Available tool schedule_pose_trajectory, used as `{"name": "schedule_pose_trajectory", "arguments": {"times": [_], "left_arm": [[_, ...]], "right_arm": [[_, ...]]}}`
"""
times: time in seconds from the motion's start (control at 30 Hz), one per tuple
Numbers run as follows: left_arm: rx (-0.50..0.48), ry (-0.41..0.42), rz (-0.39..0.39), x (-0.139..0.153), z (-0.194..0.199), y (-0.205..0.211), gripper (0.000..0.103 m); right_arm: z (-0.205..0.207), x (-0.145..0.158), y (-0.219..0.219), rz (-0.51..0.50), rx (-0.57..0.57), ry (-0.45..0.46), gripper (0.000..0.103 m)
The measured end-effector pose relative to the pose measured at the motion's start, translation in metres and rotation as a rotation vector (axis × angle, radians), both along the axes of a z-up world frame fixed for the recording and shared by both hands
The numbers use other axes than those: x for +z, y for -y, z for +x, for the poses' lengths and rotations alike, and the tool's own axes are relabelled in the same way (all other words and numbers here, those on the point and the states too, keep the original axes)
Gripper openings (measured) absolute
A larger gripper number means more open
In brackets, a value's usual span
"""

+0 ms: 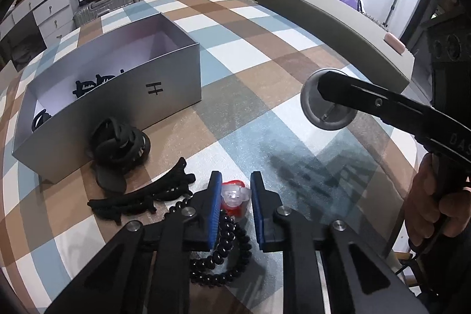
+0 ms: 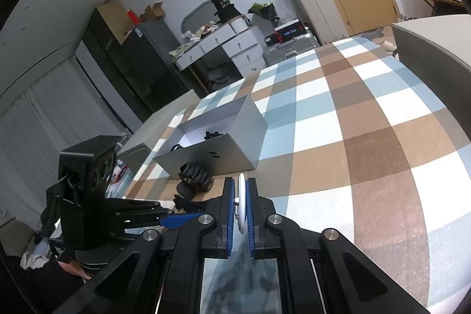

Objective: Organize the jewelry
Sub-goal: 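Close the left gripper on the red-capped clear holder while the right gripper holds the badge, then carry the badge and red holder into the grey box and open both grippers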

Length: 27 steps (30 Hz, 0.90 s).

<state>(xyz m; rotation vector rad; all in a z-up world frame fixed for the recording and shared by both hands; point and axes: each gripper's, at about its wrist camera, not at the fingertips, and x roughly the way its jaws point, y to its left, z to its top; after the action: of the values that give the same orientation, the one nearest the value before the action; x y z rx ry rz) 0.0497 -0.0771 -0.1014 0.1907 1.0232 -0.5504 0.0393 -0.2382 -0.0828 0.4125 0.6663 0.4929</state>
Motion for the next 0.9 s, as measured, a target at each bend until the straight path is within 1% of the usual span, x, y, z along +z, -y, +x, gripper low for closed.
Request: {"name": "schedule_pose_trajectory", "arguments": {"times": [0.07,0.23,0.4,0.57,0.73,0.9], "left_arm": [[-0.001,0.02,-0.004,0.004,-0.003,0.0,0.014],[0.003,0.076,-0.055,0.024,-0.007,-0.007,0.014],[0.054,0.12,-0.14,0.05,-0.001,-0.025,0.014],[0.115,0.175,-0.183,0.067,0.01,-0.045,0.014],[0.176,0.21,-0.207,0.073,0.028,-0.062,0.014],[0.204,0.224,-0.219,0.072,0.043,-0.072,0.014]], "right_arm": [[0.0,0.0,0.0,0.001,0.0,-0.002,0.007],[0.001,0.003,0.0,0.002,-0.002,0.006,0.007],[0.008,0.011,-0.003,0.024,0.016,0.018,0.007],[0.02,0.027,-0.013,0.039,0.051,0.062,0.007],[0.038,0.043,-0.027,0.048,0.088,0.098,0.007],[0.063,0.053,-0.048,0.043,0.137,0.121,0.007]]}}
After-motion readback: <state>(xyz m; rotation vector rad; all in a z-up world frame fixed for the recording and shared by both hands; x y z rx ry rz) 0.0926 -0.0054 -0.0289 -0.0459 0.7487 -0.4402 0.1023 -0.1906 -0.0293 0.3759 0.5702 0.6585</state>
